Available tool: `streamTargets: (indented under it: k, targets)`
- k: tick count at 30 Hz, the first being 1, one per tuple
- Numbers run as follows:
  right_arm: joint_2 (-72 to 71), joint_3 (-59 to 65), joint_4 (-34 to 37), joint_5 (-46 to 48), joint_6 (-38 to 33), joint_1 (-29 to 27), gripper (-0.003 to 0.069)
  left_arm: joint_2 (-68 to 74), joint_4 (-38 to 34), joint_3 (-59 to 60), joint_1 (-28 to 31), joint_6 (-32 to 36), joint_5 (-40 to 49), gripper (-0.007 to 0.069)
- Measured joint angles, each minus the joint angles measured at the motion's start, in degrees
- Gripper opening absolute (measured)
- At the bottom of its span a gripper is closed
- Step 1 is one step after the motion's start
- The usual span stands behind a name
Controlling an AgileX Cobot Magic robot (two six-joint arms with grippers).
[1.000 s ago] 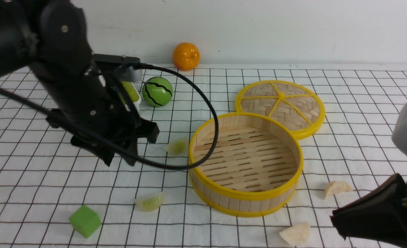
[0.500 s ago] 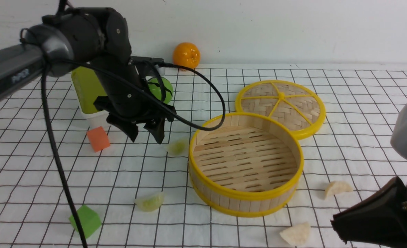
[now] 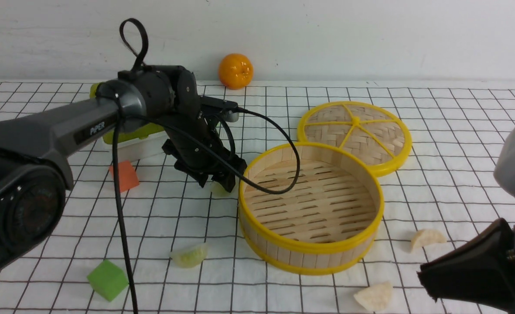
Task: Put the dumplings into the steamer on the table with the white tablecloth.
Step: 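Reach for and grasp a dumpling on the table with the left gripper, then place the dumpling into the bamboo steamer basket with the left gripper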
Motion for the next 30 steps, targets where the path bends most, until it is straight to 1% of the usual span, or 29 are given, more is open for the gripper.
streamTargets:
  k: [1,2,3,5,6,9,13,17,20,21,22,26,27,28,29,30]
  targets:
    - [0.0,0.0,-0.21,0.0,0.0,0.0,0.0009,0.14,0.05,-0.04,-0.05,0.0,-0.12,0.0426]
    - [0.0,0.0,-0.21,-0.06,0.0,0.0,0.0009,0.14,0.05,-0.04,-0.04,0.03,-0.18,0.0419]
    - [0.0,0.0,-0.82,-0.06,0.0,0.0,0.001,0.14,0.38,-0.12,-0.11,0.03,-0.17,0.0353]
    - [0.0,0.0,-1.16,-0.12,0.0,0.0,0.001,0.14,1.54,-0.18,-0.49,0.08,-0.06,0.0253]
    - [0.0,0.0,-1.24,-0.12,-0.06,0.0,0.001,0.14,1.98,-0.3,-0.8,0.13,0.12,0.0238]
    - [0.0,0.0,-1.29,-0.17,-0.06,0.0,0.001,-0.14,3.33,-0.43,-1.7,0.11,1.08,0.0244]
    - [0.0,0.0,-1.41,-0.17,-0.06,0.0,0.0012,-1.38,5.7,-2.34,-2.92,-0.92,4.55,0.0244]
    - [0.0,0.0,-1.47,-0.11,-0.08,0.0,0.0017,-5.97,7.84,-7.49,-5.49,-7.84,8.69,0.0244]
    - [-0.48,0.0,-1.47,-0.11,0.59,0.0,0.002,-10.31,7.48,-11.69,-9.83,-16.18,10.18,0.0244]
    - [-0.58,0.0,-1.47,-0.11,0.83,0.0,0.002,-10.45,7.48,-11.83,-10.12,-16.59,10.28,0.0244]
    - [-1.58,0.0,-1.53,-0.11,1.7,0.0,0.002,-10.97,6.76,-12.44,-12.45,-19.12,10.57,0.0244]
    - [-6.18,0.0,-2.57,0.01,4.74,0.0,0.002,-8.67,5.58,-12.6,-19.3,-22.32,8.65,0.0244]
    - [-6.46,0.0,-2.68,0.01,5.1,0.0,0.002,-8.67,5.58,-12.6,-19.64,-22.32,8.65,0.0244]
    - [-9.04,0.0,-3.67,0.32,6.52,0.0,0.002,-6.44,5.97,-12.48,-22.26,-24.13,5.23,0.0244]
    - [-9.33,-0.05,-3.8,0.29,6.66,0.0,0.002,-6.16,6.06,-12.48,-22.26,-24.42,4.84,0.0244]
    - [-11.57,-0.04,-4.72,0.89,7.75,0.0,0.002,-4.44,7.23,-12.44,-23.62,-27.31,1.66,0.0244]
